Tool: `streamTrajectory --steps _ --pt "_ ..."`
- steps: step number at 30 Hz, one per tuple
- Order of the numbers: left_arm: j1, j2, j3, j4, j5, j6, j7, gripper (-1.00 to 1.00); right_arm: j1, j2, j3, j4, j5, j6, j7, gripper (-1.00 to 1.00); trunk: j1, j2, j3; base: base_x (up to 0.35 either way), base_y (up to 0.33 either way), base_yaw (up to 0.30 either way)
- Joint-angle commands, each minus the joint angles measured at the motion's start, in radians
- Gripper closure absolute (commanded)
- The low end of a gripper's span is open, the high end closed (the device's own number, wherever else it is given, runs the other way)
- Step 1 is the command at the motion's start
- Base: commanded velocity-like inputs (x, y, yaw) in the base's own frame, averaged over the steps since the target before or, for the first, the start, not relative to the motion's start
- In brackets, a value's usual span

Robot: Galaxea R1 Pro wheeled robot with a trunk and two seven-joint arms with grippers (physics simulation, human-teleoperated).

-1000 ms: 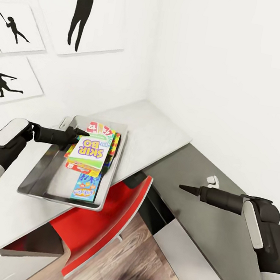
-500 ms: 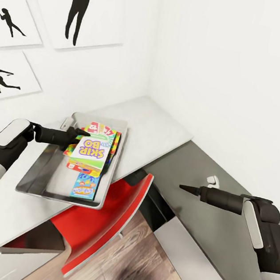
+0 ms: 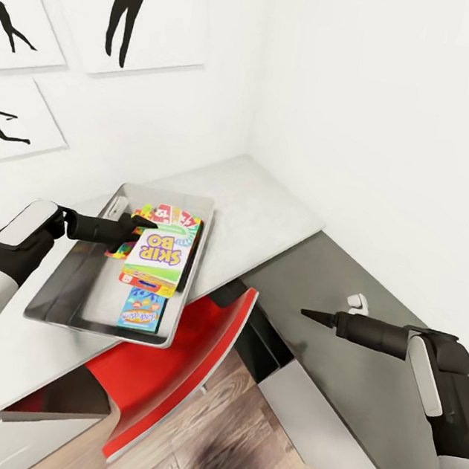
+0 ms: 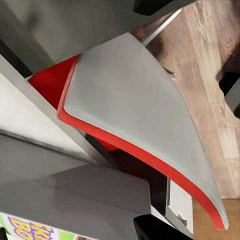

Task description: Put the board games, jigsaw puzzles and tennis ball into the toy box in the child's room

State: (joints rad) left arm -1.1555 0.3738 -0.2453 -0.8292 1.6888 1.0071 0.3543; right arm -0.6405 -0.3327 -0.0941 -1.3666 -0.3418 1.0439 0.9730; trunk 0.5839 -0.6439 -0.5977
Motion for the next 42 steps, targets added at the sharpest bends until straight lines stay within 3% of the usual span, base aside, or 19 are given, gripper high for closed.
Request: streamTrajectory --steps 1,28,29,42 --pt "0.0 0.001 -0.001 -0.001 0.011 -0.001 0.008 1.0 -0.001 0.0 -0.001 -0.001 0.003 0.003 0.006 -1.0 0.0 -0.001 -0.002 0.0 0.0 0.0" --pt "0.009 0.011 0.01 -0.001 0.011 -0.007 0.003 1.0 -0.001 -0.002 -0.001 -0.01 0.001 0.003 0.006 -1.0 0.0 -0.001 -0.004 0.0 0.0 0.0" --pt "0.009 0.011 0.01 -0.001 0.011 -0.007 0.004 -1.0 -0.001 -0.002 -0.001 -0.01 0.001 0.003 0.006 -1.0 0.0 -0.001 -0.004 0.0 0.0 0.0" --pt "0.01 0.01 0.009 -0.001 0.011 -0.007 0.01 -1.0 -0.001 -0.002 -0.001 -0.01 0.001 0.003 0.006 -1.0 0.0 -0.001 -0.004 0.0 0.0 0.0"
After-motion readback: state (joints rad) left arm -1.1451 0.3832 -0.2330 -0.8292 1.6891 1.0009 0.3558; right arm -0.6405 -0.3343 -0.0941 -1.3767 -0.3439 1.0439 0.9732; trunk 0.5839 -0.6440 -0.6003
